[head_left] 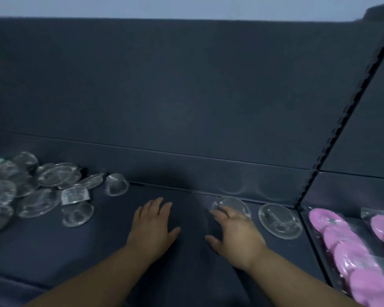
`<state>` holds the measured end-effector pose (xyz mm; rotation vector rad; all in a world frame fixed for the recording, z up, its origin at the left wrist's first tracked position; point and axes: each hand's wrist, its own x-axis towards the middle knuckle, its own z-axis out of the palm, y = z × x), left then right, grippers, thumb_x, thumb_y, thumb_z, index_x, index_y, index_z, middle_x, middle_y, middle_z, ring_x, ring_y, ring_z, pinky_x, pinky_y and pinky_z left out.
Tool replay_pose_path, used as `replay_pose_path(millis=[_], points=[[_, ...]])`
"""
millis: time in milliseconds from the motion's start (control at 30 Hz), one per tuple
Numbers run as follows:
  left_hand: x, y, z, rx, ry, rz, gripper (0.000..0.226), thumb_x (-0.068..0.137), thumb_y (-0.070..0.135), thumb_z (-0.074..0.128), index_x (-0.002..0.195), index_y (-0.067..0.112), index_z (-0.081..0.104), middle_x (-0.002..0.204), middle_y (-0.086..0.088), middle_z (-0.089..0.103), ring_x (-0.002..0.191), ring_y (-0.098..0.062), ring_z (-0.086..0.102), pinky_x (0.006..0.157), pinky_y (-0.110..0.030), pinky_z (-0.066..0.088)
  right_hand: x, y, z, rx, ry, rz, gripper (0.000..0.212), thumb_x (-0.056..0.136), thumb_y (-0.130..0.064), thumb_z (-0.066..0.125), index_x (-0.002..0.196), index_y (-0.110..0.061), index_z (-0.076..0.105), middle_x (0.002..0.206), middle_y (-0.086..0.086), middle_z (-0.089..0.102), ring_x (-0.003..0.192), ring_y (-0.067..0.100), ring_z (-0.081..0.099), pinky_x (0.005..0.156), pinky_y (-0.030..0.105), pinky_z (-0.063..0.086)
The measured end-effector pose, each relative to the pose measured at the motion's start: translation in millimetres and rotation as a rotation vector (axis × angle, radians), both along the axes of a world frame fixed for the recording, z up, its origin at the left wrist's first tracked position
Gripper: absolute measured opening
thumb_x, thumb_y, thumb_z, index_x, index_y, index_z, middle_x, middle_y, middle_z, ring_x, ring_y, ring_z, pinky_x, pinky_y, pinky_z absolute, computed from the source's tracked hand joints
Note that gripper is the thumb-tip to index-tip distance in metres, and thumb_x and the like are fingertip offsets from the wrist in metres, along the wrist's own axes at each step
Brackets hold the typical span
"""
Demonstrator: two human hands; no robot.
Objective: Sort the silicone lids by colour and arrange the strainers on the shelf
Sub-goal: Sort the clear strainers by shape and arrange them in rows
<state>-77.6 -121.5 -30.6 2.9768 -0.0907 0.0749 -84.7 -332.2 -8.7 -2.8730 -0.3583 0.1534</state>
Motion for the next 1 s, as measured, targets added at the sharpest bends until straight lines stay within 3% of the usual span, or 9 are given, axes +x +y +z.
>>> replay_pose_path(millis=[367, 567, 700, 867, 1000], points=[[-57.5, 274.2, 26.5, -0.016, -0.081, 0.186, 0.069, 0.087, 0.059, 0.049, 0.147, 0.030, 0.027, 0.156, 0.001, 0.019, 0.143, -0.020, 0.018, 0.117, -0.039, 0.013, -19.6, 250.2, 16.7, 0.063, 0.021, 0.132, 0.061, 0.089, -0.055, 0.050, 0.143, -0.031, 0.034, 0.146, -0.009, 0.037, 0.132, 0.014, 0.039, 0.108, 0.029, 0.035], [-86.0, 402.7, 22.0, -0.043, -0.148, 0.301, 0.062, 0.081, 0.052, 0.063, 0.135, 0.026, 0.049, 0.143, -0.003, 0.044, 0.131, -0.026, 0.041, 0.108, -0.043, 0.033, -23.6, 361.5, 14.0, 0.207, -0.043, 0.165, 0.049, 0.087, -0.048, 0.056, 0.133, -0.033, 0.047, 0.134, -0.013, 0.047, 0.124, 0.009, 0.046, 0.103, 0.022, 0.037], [-93.1, 442.7, 11.5, -0.116, -0.137, 0.340, 0.065, 0.079, 0.051, 0.062, 0.135, 0.020, 0.051, 0.143, -0.009, 0.044, 0.132, -0.030, 0.041, 0.108, -0.046, 0.034, -18.6, 401.5, 8.5, 0.232, -0.046, 0.206, 0.048, 0.088, -0.045, 0.057, 0.133, -0.033, 0.047, 0.137, -0.014, 0.044, 0.127, 0.006, 0.041, 0.107, 0.021, 0.034], [-80.1, 452.6, 5.8, -0.225, -0.060, 0.329, 0.089, 0.070, 0.071, 0.038, 0.145, 0.024, 0.034, 0.153, -0.001, 0.027, 0.141, -0.020, 0.024, 0.115, -0.035, 0.022, 1.6, 429.5, -1.7, 0.242, -0.070, 0.253, 0.046, 0.086, -0.044, 0.059, 0.130, -0.032, 0.050, 0.132, -0.013, 0.048, 0.123, 0.007, 0.046, 0.105, 0.021, 0.034], [-60.8, 444.0, -3.4, -0.289, -0.012, 0.248, 0.099, 0.067, 0.076, 0.057, 0.148, 0.028, 0.026, 0.155, 0.002, 0.021, 0.143, -0.016, 0.018, 0.117, -0.029, 0.017, 19.1, 436.2, -11.3, 0.272, -0.065, 0.303, 0.047, 0.086, -0.042, 0.061, 0.129, -0.030, 0.052, 0.129, -0.012, 0.051, 0.120, 0.008, 0.049, 0.103, 0.022, 0.038]])
